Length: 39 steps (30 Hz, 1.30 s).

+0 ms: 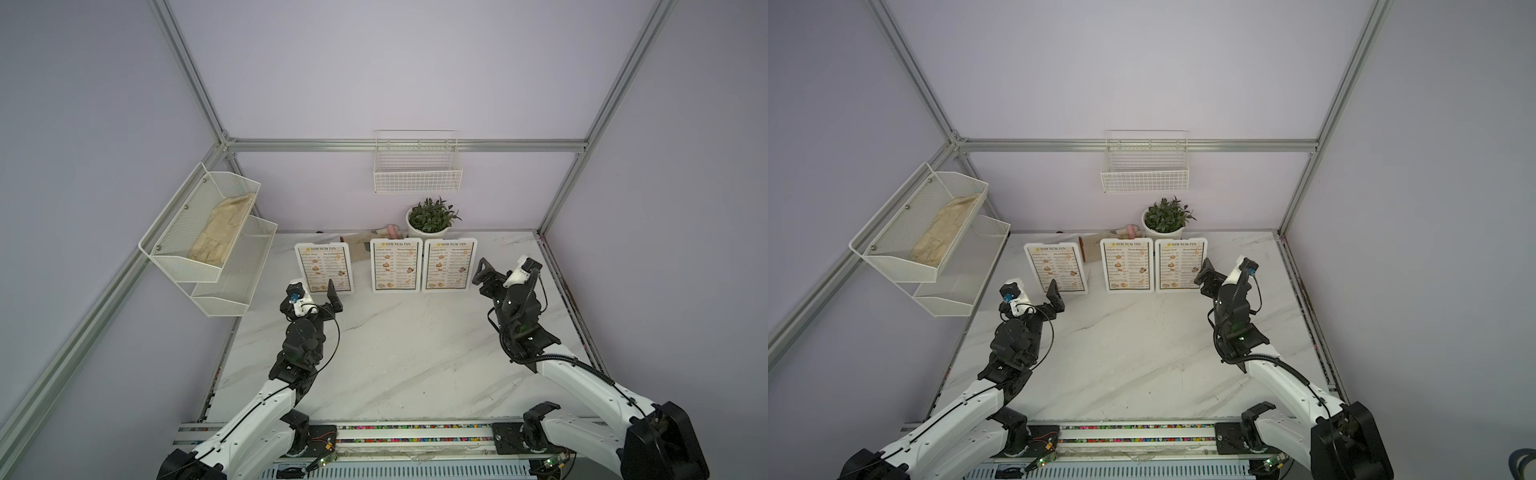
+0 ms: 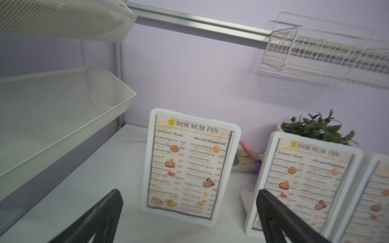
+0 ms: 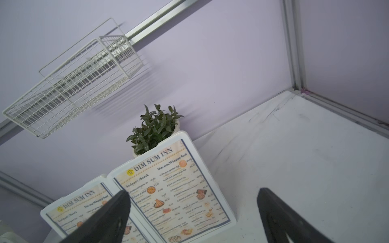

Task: Insert the menus into the narrow rack
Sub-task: Reset both arms

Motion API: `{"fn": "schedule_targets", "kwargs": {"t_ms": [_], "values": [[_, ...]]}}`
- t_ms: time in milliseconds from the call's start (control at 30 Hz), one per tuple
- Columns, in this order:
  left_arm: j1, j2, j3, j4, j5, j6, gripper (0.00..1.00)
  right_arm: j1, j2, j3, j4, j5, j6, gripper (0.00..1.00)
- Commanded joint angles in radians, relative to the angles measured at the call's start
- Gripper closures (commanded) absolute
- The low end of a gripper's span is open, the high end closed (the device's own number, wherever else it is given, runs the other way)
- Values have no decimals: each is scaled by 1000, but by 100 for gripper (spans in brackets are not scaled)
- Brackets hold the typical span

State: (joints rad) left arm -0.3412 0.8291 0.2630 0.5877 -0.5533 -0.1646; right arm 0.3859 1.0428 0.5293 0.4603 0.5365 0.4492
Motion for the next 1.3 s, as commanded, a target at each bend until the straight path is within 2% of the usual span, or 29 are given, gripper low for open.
{"fn": "schedule_targets", "kwargs": {"t_ms": [0,67,100,167,233,267,300,367,400,467,500,533,567,633,700,733,833,1267], "values": [[61,-13,-91,89,-122,72,0,-11,-29,-120,231,124,-259,3],[123,33,-119,117,-42,47,0,-40,-4,-147,268,55,-412,3],[134,76,-125,145,-41,53,0,-57,33,-147,268,60,-448,3],[168,215,-123,208,-65,5,0,-99,127,-143,294,51,-462,3],[197,398,-121,429,-62,15,0,-128,255,-164,396,10,-472,3],[200,437,-130,507,-3,45,0,-144,331,-174,464,-9,-466,3],[201,447,-118,507,14,69,2,-165,425,-168,525,-40,-468,3],[217,423,-37,308,2,56,3,-192,563,-120,588,-73,-537,3],[241,446,-2,270,28,61,3,-193,601,-94,596,-66,-555,3],[261,523,38,305,54,107,0,-226,607,-23,439,-149,-468,3],[289,567,34,371,107,111,0,-259,619,-32,466,-238,-427,3],[313,633,19,446,137,100,0,-301,665,-77,596,-375,-450,3],[332,668,4,505,152,85,0,-326,704,-92,671,-408,-436,3],[350,684,3,517,193,70,0,-364,730,-95,680,-455,-400,3],[352,712,48,454,206,66,0,-369,734,-70,647,-442,-396,3],[352,745,79,443,239,104,0,-369,728,-64,620,-430,-397,3],[326,740,103,383,196,122,0,-368,732,-68,637,-431,-399,3],[327,742,98,396,205,128,0,-358,733,-61,627,-420,-405,3]]}}
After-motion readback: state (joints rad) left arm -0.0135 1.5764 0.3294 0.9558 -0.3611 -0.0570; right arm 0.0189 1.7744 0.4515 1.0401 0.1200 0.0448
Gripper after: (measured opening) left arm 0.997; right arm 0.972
